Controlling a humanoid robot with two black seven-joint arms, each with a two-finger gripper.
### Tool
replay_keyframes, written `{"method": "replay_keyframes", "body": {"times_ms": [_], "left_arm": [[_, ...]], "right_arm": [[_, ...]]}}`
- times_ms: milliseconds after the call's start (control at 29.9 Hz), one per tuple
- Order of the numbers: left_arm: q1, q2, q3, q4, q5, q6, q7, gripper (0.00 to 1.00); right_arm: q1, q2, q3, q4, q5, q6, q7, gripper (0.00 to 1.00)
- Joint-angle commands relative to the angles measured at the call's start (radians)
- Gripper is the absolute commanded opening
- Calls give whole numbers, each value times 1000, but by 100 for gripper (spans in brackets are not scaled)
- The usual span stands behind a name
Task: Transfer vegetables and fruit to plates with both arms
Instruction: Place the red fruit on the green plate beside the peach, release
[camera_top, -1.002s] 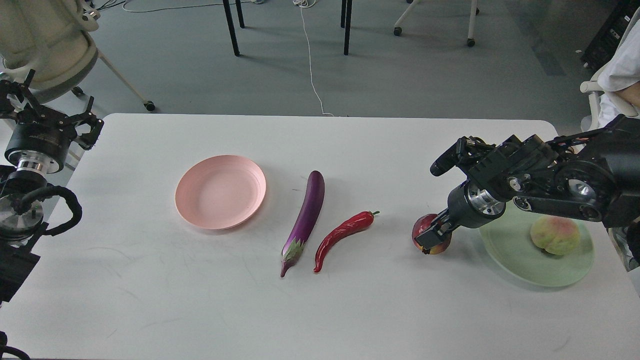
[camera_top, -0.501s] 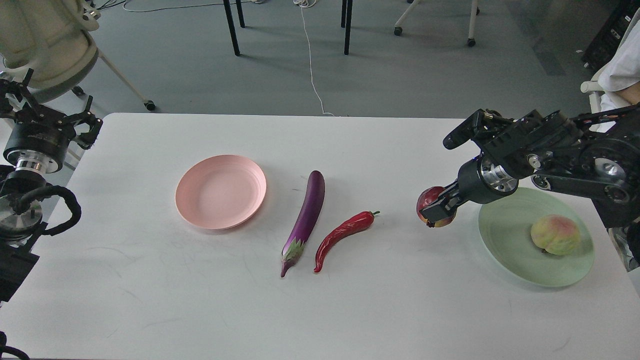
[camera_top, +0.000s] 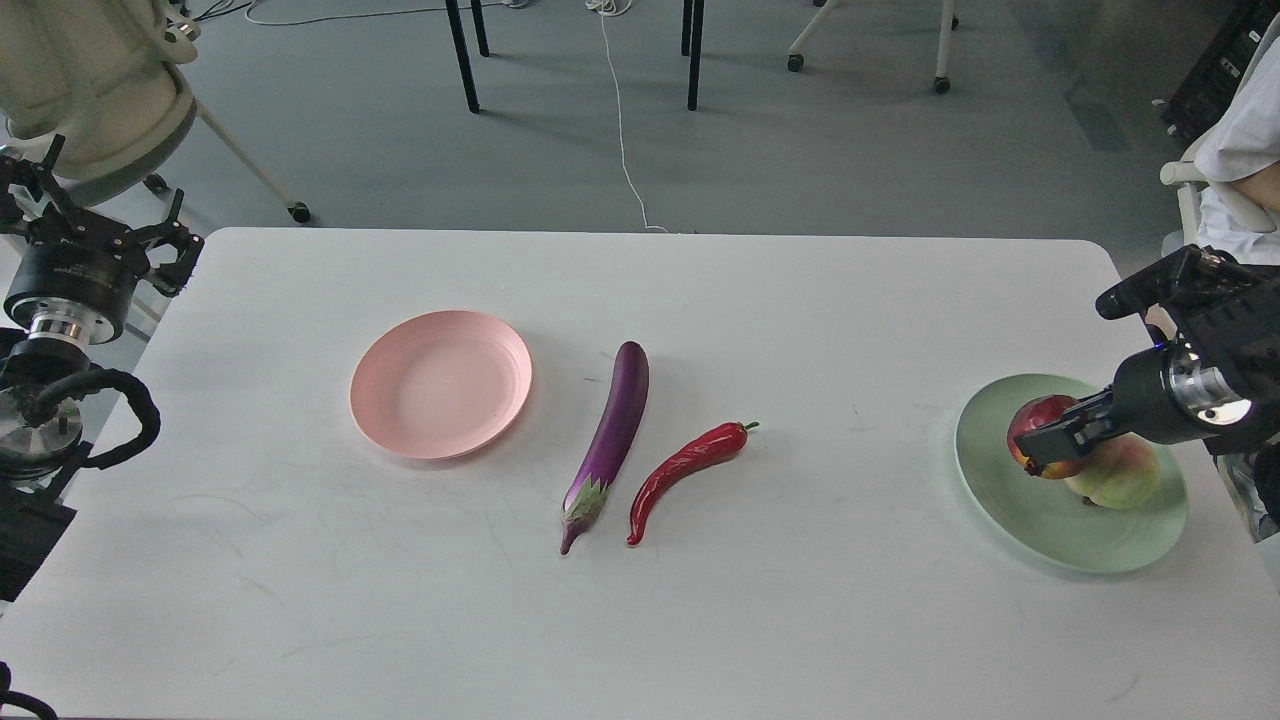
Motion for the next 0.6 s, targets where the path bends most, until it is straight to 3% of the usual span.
{"method": "replay_keyframes", "body": {"times_ms": [0,167,367,568], "left_arm": [[-1,1,1,0,0,0,0,98],[-1,0,1,0,0,0,-1,98],[-6,1,6,-2,2,0,2,98],[-11,3,6,-2,2,0,3,99]], "right_arm": [[-23,6,6,-3,1,-13,-3,69],[-30,7,6,-1,1,-13,-6,77],[-39,-5,40,0,13,-16,-3,93],[-43,-26,107,2,19,-10,2,97]]}}
